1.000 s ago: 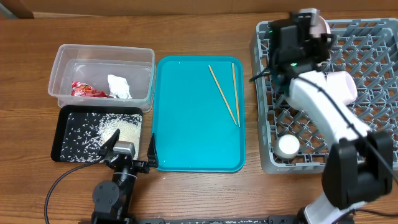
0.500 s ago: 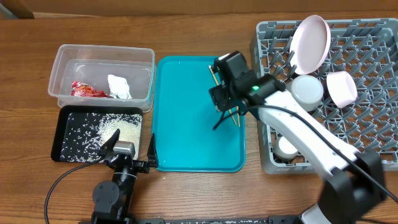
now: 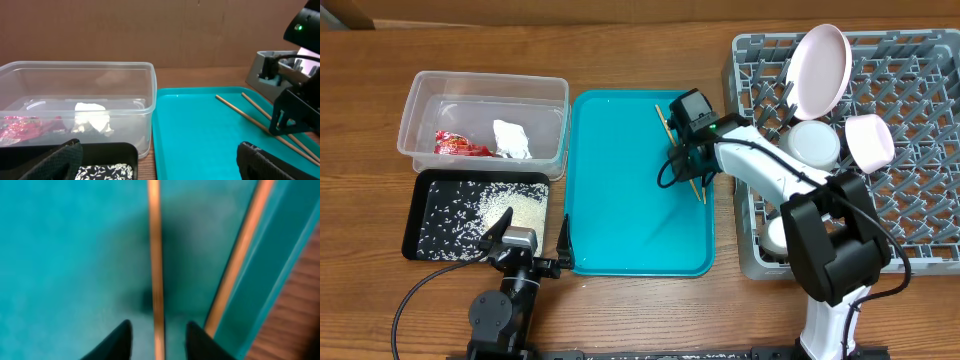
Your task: Sort waste into correct bins and load items into the dishwasher
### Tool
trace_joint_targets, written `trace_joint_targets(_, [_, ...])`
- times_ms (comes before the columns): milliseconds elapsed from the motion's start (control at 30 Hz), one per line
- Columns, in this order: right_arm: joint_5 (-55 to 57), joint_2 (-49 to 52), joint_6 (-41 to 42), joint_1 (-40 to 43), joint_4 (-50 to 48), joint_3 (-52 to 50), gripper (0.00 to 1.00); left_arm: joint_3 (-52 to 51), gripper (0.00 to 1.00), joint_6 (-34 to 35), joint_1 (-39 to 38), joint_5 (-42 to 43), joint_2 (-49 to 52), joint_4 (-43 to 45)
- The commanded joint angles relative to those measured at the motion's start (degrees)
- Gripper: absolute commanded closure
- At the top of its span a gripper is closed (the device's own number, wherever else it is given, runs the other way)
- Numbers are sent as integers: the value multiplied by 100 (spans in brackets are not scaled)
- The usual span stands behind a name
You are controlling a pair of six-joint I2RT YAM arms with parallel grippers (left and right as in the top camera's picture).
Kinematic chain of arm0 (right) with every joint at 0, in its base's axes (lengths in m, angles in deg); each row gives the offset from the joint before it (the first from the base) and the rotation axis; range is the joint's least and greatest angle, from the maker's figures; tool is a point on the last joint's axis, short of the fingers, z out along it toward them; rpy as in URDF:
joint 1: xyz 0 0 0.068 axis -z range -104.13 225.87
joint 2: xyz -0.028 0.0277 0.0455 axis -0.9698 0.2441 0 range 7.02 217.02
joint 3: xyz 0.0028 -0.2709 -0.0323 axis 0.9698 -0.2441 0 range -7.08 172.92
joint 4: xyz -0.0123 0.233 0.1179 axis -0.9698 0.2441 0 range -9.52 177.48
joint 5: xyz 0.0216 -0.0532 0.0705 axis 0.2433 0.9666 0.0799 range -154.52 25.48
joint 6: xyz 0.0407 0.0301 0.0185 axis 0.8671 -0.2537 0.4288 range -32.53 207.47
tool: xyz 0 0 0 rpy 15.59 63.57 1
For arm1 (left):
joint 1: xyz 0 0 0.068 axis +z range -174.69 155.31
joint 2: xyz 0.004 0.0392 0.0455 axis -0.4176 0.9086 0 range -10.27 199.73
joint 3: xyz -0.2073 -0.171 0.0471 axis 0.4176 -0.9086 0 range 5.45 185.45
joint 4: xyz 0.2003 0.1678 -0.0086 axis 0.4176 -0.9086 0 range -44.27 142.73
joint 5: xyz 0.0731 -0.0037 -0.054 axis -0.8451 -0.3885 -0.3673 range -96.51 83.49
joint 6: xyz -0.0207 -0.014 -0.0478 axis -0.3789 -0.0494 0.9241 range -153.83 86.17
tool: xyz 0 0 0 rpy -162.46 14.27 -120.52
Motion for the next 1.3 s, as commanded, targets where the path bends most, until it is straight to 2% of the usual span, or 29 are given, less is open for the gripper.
trace_joint_targets(0, [-516, 33, 4, -101, 44, 17, 73, -26, 0, 39, 39, 0, -50, -2])
trace_joint_targets(133, [-275, 33, 72, -361, 125, 15, 79, -26, 0, 39, 39, -2, -50, -2])
trace_joint_targets(333, [688, 35, 302, -544, 68, 17, 79, -26, 0, 42, 39, 0, -50, -2])
trace_joint_targets(467, [1202, 31, 275, -535, 31, 24, 70, -26, 0, 42, 39, 0, -50, -2])
trace_joint_targets(567, [1513, 31, 227, -501, 7, 50, 67, -26, 0, 42, 39, -2, -50, -2])
trace_joint_targets(833, [763, 177, -42, -487, -201, 50, 65, -26, 0, 42, 39, 0, -50, -2])
trace_joint_targets(967, [800, 522, 0, -481, -225, 50, 66, -26, 0, 42, 39, 0, -50, -2])
trace_joint_targets(1100, [822, 638, 177, -483, -136, 50, 85, -26, 0, 39, 39, 0, -50, -2])
trace_joint_targets(1200, [570, 575, 199, -540, -66, 70, 95, -26, 0, 39, 39, -2, -50, -2])
trace_joint_targets(1267, [393, 479, 208, -581, 79, 122, 96, -26, 0, 42, 39, 0, -50, -2])
